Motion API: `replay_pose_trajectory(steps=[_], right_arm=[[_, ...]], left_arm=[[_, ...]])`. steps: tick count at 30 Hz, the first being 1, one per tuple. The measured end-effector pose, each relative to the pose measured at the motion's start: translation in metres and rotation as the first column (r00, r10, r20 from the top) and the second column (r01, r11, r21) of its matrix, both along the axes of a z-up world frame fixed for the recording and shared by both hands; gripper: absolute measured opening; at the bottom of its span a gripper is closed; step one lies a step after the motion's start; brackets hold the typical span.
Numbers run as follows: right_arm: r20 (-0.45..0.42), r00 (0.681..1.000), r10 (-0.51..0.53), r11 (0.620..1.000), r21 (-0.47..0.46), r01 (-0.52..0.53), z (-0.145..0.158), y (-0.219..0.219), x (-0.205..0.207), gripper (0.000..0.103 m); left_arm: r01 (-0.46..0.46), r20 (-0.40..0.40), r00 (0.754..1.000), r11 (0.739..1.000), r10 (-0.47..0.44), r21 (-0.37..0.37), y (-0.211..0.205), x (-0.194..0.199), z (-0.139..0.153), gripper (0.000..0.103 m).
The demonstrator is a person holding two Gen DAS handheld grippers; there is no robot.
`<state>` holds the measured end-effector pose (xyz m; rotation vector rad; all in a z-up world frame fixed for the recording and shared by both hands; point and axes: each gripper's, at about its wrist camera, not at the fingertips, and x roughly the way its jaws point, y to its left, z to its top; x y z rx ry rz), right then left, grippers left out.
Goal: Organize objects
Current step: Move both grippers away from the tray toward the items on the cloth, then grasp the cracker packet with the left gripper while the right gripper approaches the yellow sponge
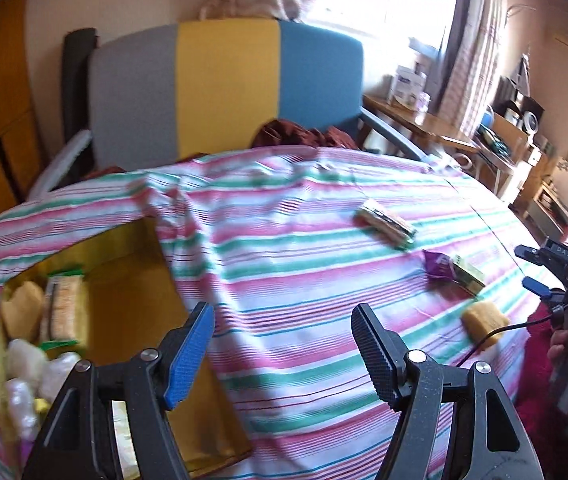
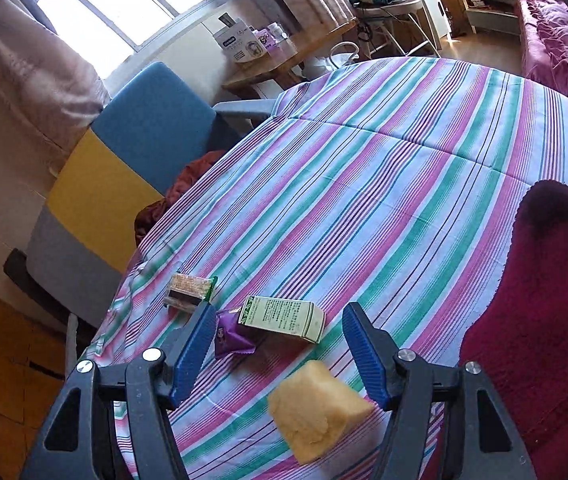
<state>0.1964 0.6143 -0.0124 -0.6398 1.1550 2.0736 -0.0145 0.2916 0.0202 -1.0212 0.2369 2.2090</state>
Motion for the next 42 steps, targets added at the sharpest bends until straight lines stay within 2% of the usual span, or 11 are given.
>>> replay_pose_trajectory(steps=[9,18,28,36,39,42], right_arm=[[-0.029,0.998,0.056,0.998,-0.029,-0.057,-0.005,0.000,-0.006,0.067],[-0.064,0.993,0.097,0.993,-0.057,-0.101,-0.008,0.000,-0.008,0.067],[-0.121,0.986,0.117,0.988,-0.082,-0.127,-0.010,0.000,-0.006,0.067],[-0.171,0.980,0.104,0.984,-0.125,-0.126,-0.014,0.005,-0.003,0.067],[-0.173,0.979,0.104,0.983,-0.130,-0.127,-0.015,0.006,-0.003,0.067],[-0.173,0.979,0.105,0.983,-0.133,-0.129,-0.016,0.005,-0.003,0.067]], left_arm=[[0.091,0.146,0.986,0.995,-0.085,-0.032,0.089,-0.007,-0.022,0.072],[0.107,0.280,0.956,0.993,-0.088,-0.052,0.179,-0.040,-0.044,0.070],[0.028,0.346,0.938,0.992,0.016,-0.122,0.264,-0.089,-0.082,0.072],[-0.037,0.394,0.913,0.984,0.104,-0.174,0.304,-0.117,-0.107,0.074],[-0.015,0.329,0.940,0.976,0.089,-0.219,0.318,-0.113,-0.109,0.077],[0.028,0.247,0.968,0.963,0.040,-0.267,0.323,-0.103,-0.112,0.072]])
